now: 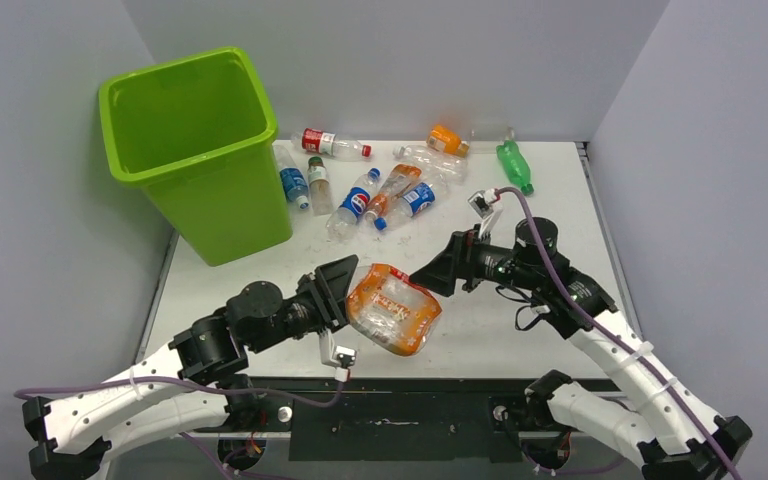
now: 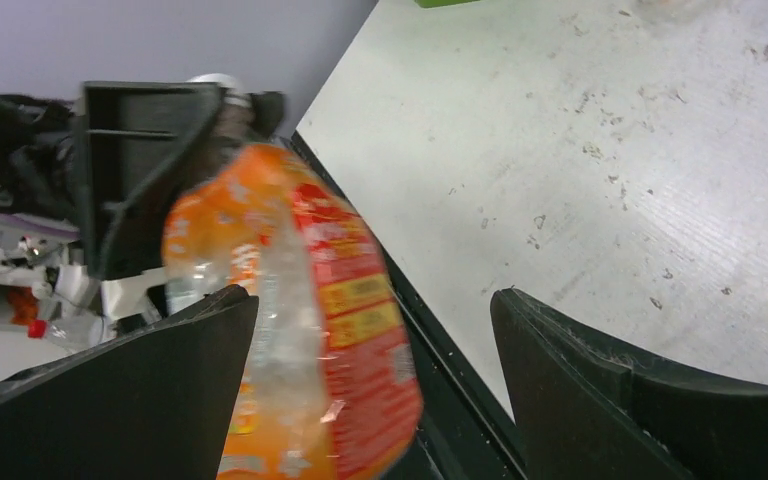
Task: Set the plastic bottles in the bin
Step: Place the plastic bottle in the trash bin.
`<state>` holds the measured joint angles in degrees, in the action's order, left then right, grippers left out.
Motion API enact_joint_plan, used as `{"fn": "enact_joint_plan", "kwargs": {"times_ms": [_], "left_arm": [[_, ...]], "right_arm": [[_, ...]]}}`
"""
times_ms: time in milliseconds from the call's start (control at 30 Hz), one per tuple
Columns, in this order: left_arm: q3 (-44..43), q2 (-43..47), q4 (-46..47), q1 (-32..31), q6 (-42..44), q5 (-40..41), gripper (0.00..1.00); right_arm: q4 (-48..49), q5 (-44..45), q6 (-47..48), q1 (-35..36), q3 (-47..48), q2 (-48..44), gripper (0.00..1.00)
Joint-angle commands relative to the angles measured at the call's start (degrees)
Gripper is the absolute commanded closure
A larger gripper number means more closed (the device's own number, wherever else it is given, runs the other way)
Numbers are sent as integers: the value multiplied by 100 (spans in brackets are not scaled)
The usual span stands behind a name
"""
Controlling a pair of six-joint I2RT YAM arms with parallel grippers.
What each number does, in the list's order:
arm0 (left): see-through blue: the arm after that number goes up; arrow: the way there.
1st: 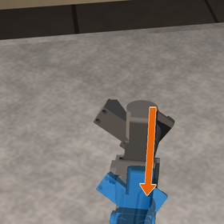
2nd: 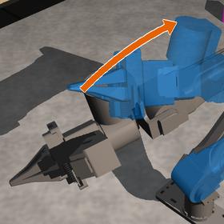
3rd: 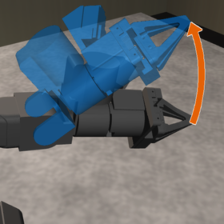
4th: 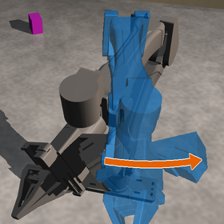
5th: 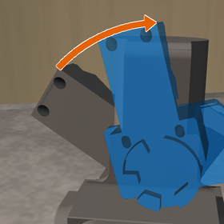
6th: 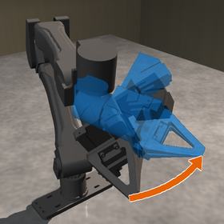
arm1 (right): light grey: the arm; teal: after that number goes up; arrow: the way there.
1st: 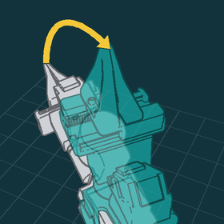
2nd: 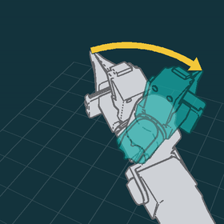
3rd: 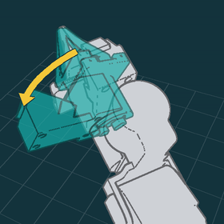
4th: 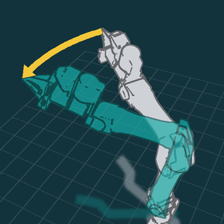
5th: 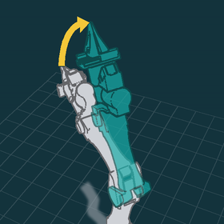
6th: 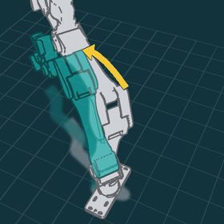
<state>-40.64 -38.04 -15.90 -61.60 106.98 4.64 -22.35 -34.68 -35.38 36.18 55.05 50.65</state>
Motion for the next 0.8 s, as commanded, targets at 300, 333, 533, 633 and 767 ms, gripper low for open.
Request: {"fn": "enact_joint_plan", "kwargs": {"times_ms": [300, 333, 533, 633, 767], "left_arm": [[-306, 134, 538, -36, 95, -33, 100], [-278, 104, 609, -36, 72, -33, 100], [-203, -67, 926, -36, 14, -61, 100], [-261, -122, 958, -36, 26, -53, 100], [-358, -151, 937, -36, 37, -35, 100]], "right_arm": [[5399, -2001, -3463, -742, -2101, -10, 10], [5664, -2021, -3633, -703, -2178, 68, 10], [5333, -2005, -3334, -150, -2006, 500, 3], [4994, -2077, -2982, 113, -1858, 666, 17], [4883, -2162, -2861, 142, -1834, 700, 49]]}}
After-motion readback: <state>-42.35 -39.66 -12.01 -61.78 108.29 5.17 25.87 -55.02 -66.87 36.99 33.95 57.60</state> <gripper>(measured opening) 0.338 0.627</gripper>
